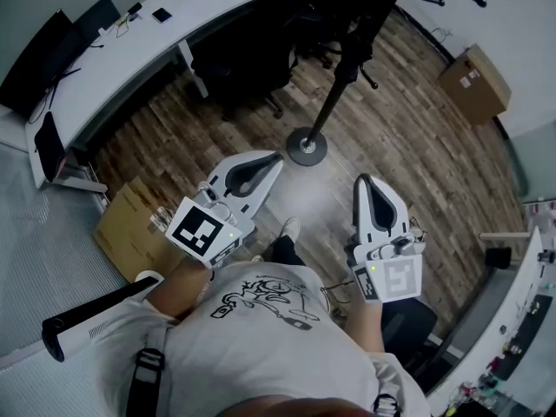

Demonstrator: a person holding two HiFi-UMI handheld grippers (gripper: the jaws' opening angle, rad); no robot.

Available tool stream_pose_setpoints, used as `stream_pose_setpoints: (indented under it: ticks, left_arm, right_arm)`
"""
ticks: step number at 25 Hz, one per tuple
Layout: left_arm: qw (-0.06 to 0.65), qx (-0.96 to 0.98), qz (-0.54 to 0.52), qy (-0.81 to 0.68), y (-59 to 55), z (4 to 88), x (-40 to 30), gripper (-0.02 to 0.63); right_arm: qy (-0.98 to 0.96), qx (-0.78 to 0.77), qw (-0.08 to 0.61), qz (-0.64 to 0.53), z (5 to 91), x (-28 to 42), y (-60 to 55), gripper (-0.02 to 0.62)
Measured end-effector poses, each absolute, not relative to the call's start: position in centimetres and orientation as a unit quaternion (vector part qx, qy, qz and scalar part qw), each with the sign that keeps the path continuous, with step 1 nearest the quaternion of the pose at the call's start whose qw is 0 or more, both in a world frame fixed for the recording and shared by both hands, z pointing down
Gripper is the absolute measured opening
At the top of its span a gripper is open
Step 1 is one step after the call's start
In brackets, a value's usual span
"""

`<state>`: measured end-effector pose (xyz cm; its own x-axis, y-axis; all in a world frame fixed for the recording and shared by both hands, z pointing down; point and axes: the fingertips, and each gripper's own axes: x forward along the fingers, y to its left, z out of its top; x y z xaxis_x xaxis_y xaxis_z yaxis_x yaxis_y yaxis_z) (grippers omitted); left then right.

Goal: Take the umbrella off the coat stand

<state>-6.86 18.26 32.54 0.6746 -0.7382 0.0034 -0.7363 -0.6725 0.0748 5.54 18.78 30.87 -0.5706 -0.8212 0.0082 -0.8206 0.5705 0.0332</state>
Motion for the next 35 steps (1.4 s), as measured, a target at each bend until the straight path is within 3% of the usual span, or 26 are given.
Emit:
stream_pose_setpoints:
  ticks: [21,35]
  left_arm:
    - [0.040,0.920,0.003,-0.389,2.5,32.7,3.8,0.032]
    - [0.042,0.908,0.000,-0.417,-3.9,33.3,4.1,0.032]
  right_arm:
    - [-0.882,0.471,-0.002,0.004,31.1,16.1,3.6,0.008]
    - [-0.895,0.445,-0.002,0.010,32.3,16.7,-3.6,0.009]
